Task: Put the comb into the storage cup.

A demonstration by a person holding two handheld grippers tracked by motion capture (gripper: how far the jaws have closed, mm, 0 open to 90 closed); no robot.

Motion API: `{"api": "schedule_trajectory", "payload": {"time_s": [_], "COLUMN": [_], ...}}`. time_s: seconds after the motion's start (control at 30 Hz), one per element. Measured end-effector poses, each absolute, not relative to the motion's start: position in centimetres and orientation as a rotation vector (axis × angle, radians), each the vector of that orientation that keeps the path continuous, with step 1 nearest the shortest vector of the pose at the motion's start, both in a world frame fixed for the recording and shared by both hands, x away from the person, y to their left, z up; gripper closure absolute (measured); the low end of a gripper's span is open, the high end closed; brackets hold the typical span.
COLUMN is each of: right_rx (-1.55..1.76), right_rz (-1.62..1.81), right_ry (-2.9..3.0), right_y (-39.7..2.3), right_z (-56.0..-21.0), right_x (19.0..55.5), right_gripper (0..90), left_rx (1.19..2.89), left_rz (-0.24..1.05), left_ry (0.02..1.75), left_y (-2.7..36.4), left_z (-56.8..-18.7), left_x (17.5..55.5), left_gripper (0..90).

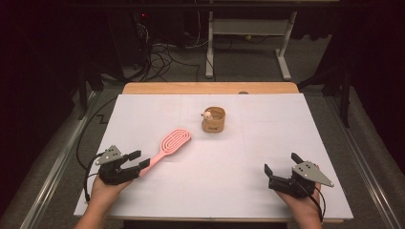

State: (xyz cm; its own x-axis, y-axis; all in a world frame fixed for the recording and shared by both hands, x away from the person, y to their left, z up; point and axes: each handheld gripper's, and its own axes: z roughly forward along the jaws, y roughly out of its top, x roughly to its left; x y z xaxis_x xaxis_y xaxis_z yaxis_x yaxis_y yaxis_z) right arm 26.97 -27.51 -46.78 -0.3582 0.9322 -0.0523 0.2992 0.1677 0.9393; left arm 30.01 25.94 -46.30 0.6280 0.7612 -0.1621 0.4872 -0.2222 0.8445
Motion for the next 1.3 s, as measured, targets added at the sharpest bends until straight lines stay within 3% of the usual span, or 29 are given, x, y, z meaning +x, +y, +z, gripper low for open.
{"api": "schedule_trajectory", "payload": {"time_s": [0.27,0.43,0.63,1.3], "right_rx": [1.168,1.164,1.161,1.154], "right_rz": [1.195,1.194,1.193,1.190], "right_ry": [1.776,1.777,1.778,1.777], "right_y": [-27.40,-27.47,-27.43,-27.39], "right_z": [-46.78,-46.80,-46.77,-46.75], "right_x": [26.95,26.99,26.99,26.95], "right_gripper": [1.2,1.2,1.2,1.2], "left_rx": [1.844,1.829,1.831,1.827], "left_rz": [0.342,0.366,0.351,0.349], "left_ry": [1.017,1.024,1.013,0.986], "left_y": [26.26,26.23,26.03,25.79], "left_z": [-46.56,-46.60,-46.73,-46.49], "left_x": [30.31,30.36,30.57,30.72], "left_gripper": [18.9,14.0,0.1,0.0]}}
